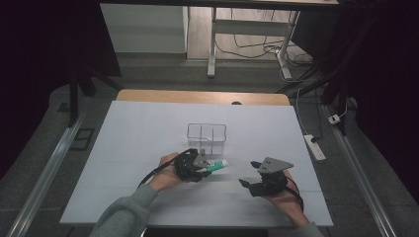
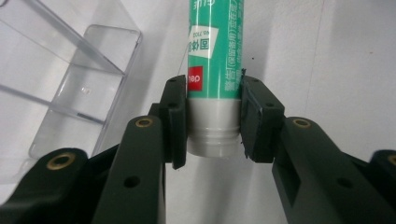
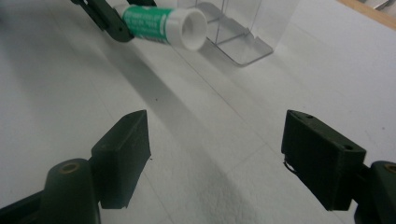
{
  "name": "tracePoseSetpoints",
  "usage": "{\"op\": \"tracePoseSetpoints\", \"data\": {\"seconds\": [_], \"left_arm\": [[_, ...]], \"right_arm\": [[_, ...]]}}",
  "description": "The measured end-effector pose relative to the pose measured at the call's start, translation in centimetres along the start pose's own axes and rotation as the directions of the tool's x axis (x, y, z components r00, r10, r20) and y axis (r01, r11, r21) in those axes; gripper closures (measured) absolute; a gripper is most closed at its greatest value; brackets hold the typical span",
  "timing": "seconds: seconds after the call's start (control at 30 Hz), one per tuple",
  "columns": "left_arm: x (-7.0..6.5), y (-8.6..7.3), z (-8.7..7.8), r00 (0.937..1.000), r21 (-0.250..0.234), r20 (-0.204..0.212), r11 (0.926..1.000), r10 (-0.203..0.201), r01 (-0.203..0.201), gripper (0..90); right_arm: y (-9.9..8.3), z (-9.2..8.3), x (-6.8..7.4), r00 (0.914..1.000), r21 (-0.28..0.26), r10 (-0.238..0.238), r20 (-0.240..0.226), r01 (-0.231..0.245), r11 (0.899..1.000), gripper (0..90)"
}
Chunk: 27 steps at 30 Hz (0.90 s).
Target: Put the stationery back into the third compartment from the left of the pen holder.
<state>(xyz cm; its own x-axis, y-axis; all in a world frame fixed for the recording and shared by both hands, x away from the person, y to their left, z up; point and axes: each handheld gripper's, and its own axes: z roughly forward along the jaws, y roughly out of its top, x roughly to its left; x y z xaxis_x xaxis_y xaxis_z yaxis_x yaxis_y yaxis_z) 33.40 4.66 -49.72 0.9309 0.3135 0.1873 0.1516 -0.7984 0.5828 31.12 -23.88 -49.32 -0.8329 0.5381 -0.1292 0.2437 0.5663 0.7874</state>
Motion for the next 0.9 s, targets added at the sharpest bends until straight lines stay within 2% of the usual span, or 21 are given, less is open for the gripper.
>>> {"op": "tracePoseSetpoints", "data": {"seconds": [0.3,0.4,0.57,0.73,0.9], "left_arm": [[-0.1,0.4,0.5,0.9999,0.014,0.012,0.9999,-0.004,0.004,64.7],[-0.1,0.6,0.7,0.9998,0.022,0.019,0.9997,-0.004,0.004,64.7],[-0.1,0.9,1.2,0.9993,0.042,0.036,0.9991,-0.004,0.003,64.7],[-0.2,1.2,1.5,0.9985,0.050,0.054,0.9988,-0.003,0.000,64.7],[-0.3,1.5,1.5,0.9972,0.050,0.075,0.9987,0.004,-0.008,64.6]], "right_arm": [[2.2,0.9,0.7,0.9987,-0.021,-0.040,-0.032,0.040,0.999,24.2],[2.8,1.2,0.9,0.9974,-0.013,-0.042,-0.059,0.041,0.999,26.7],[3.8,2.0,1.2,0.9942,0.003,-0.080,-0.071,0.080,0.997,26.8],[4.8,2.9,1.8,0.9855,0.016,-0.126,-0.113,0.129,0.992,28.6],[5.4,3.9,2.2,0.9784,0.038,-0.162,-0.128,0.168,0.985,29.5]]}}
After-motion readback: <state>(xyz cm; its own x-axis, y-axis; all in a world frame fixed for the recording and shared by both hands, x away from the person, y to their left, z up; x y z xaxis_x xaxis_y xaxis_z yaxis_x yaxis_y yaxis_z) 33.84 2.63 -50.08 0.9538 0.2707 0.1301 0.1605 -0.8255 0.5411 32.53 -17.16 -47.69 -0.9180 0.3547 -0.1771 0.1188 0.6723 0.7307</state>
